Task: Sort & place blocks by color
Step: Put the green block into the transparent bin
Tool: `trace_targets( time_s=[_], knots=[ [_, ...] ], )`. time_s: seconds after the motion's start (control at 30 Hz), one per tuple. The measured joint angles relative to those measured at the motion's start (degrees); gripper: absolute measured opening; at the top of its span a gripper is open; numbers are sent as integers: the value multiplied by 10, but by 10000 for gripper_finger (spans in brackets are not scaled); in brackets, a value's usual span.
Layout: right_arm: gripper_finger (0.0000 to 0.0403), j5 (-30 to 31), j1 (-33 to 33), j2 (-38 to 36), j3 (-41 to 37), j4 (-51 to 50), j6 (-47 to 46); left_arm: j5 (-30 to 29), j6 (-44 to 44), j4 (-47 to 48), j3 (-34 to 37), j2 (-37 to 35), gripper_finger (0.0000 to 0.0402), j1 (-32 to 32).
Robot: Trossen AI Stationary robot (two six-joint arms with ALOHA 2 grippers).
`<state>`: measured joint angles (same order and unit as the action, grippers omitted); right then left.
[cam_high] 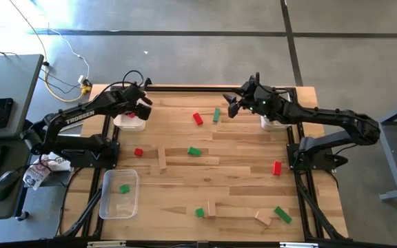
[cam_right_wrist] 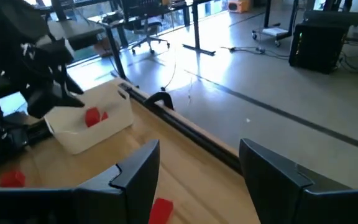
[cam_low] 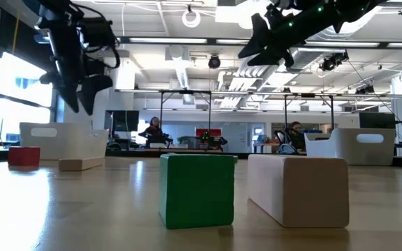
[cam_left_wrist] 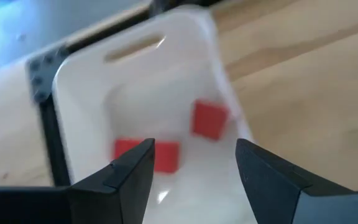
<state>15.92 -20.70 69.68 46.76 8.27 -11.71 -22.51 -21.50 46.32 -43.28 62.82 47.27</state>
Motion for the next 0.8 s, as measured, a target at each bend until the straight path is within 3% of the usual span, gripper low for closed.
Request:
trace_targets(
  time_s=[0.4, 0.8],
  knots=[
    [209, -9, 2, 81, 0, 36, -14, 104, 42, -184, 0, -31, 211, -72],
    [209, -2, -10, 151, 7, 39, -60, 98, 42, -196, 0, -13, 211, -99]
  ],
)
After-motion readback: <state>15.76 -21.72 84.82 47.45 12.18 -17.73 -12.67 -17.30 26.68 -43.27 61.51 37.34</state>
